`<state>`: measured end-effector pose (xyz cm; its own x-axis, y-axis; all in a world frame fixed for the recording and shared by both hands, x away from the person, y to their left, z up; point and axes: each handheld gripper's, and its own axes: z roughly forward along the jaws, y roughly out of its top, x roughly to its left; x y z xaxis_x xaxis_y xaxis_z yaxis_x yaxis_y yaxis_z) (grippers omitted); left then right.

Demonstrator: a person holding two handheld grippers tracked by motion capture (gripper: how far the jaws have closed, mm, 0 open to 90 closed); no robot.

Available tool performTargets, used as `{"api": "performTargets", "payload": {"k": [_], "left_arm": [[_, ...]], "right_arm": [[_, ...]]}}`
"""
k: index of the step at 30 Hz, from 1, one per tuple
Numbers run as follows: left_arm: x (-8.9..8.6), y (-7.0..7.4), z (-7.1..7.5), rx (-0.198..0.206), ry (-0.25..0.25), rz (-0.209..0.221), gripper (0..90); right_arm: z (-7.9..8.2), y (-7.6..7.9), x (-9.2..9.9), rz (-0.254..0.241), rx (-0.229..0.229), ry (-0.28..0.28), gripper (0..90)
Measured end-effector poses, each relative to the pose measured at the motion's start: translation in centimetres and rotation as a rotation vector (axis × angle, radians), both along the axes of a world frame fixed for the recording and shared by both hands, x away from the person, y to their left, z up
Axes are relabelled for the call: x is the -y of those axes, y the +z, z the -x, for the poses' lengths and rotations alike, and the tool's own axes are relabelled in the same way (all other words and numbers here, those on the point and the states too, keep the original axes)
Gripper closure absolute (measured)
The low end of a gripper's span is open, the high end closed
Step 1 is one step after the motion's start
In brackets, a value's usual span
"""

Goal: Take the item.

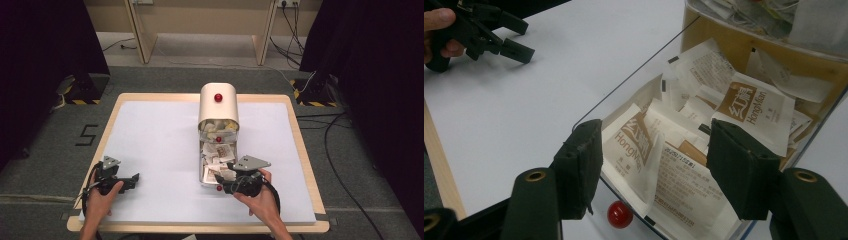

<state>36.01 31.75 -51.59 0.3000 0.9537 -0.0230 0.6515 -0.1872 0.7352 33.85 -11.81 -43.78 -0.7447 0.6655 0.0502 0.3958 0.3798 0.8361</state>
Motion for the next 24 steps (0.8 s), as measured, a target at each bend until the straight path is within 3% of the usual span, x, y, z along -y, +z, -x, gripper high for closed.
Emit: {"api": "performTargets", "payload": {"k": [24], "left_arm": [[0.0, 0.0, 0.0, -0.002, -0.002, -0.003, 0.0]], "right_arm": [[-1.2, -1.6, -1.3, 0.009, -0.058, 0.027, 43.5]]}}
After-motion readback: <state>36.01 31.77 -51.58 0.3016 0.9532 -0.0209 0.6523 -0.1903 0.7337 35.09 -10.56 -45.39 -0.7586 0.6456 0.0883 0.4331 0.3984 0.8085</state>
